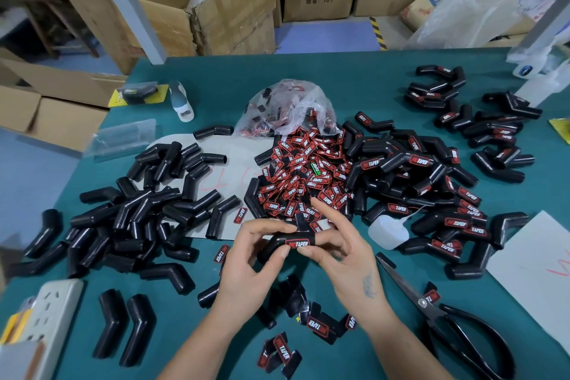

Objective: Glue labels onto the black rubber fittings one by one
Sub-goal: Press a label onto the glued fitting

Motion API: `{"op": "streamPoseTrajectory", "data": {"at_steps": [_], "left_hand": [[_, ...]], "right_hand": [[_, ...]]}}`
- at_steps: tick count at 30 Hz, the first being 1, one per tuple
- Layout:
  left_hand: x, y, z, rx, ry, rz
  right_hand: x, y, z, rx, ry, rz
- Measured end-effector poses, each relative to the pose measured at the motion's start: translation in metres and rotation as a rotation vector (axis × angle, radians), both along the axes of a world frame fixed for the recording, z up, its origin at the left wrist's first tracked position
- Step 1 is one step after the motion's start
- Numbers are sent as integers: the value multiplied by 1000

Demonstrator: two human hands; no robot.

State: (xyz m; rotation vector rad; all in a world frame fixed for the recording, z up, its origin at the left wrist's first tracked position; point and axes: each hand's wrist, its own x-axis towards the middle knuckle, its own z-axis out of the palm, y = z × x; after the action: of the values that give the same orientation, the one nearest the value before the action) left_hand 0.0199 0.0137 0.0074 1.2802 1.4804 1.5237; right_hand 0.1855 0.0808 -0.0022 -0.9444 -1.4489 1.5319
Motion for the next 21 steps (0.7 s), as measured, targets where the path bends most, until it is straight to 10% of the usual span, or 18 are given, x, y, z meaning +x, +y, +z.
{"op": "streamPoseTrajectory", "data": {"at_steps": [21], "left_hand": [[4, 2, -3, -95, -172, 48]], "right_hand": [[-2, -6, -6, 139, -132, 64]]}}
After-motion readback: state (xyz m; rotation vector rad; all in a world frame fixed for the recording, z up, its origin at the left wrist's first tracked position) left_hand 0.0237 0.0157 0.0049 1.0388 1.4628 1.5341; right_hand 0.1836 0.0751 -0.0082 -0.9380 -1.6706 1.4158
